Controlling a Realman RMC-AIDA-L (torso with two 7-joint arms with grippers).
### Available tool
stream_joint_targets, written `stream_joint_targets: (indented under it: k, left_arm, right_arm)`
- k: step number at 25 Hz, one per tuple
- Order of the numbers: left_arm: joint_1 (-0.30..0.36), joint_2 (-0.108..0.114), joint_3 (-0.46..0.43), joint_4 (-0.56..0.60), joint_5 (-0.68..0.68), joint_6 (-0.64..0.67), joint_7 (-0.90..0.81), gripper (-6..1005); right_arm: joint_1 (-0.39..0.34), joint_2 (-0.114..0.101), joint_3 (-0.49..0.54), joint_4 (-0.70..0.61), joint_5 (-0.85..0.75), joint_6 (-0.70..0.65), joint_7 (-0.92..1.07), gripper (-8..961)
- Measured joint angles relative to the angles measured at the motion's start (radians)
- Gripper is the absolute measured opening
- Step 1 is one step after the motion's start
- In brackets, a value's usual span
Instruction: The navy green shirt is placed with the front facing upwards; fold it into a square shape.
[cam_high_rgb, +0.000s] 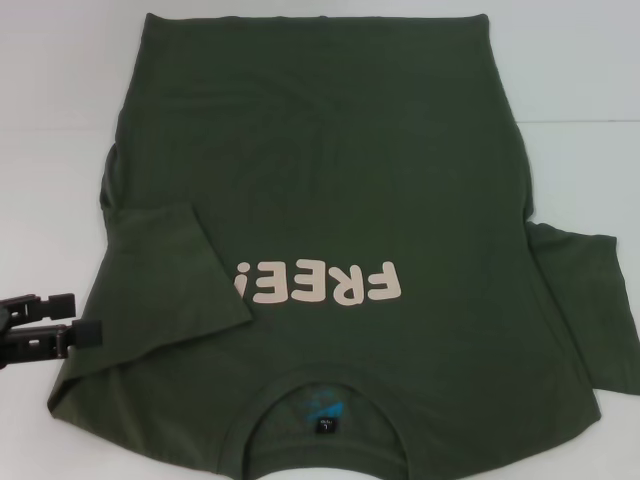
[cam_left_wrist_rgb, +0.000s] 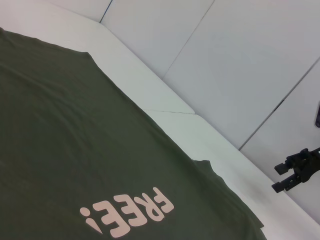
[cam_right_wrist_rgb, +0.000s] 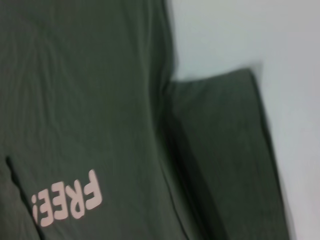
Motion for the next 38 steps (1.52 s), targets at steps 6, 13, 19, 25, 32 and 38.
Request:
stream_joint_targets:
  k: [6,13,19,25,32,38]
  left_arm:
    - [-0.005,-0.001,0.002,-0.012,-0.001,-0.014,0.004,963]
    - [-0.011,-0.001,0.003,-0.024,-0.001,-0.015,0.011,963]
    - [-0.014,-0.001,0.000,-0.024,-0.001,-0.017,0.013,963]
    - [-0.021,-0.001,-0.002,-0.024,-0.001,-0.017,0.014,963]
    - [-0.023,-0.001,0.001,-0.024,-0.001,-0.017,0.014,962]
    - [-0.023,-0.001,0.000,-0.024,-0.001,-0.015,0.014,962]
  right_arm:
    - [-0.014,0.000,-0.001,0.070,-0.001,0.045,-0.078,944]
    - [-0.014,0.002,-0.009,0.116,-0.002,0.077,-0.135,943]
    - [-0.017,0.010,-0.021,0.141,-0.003,0.115,-0.167,942]
    - [-0.019,0.017,-0.027,0.176,-0.003,0.151,-0.199,925]
    - [-0.019,0.023,-0.049,0.180,-0.003,0.170,-0.209,858]
    - [-0.021,0.023,-0.053,0.180,-0.003,0.176,-0.206,856]
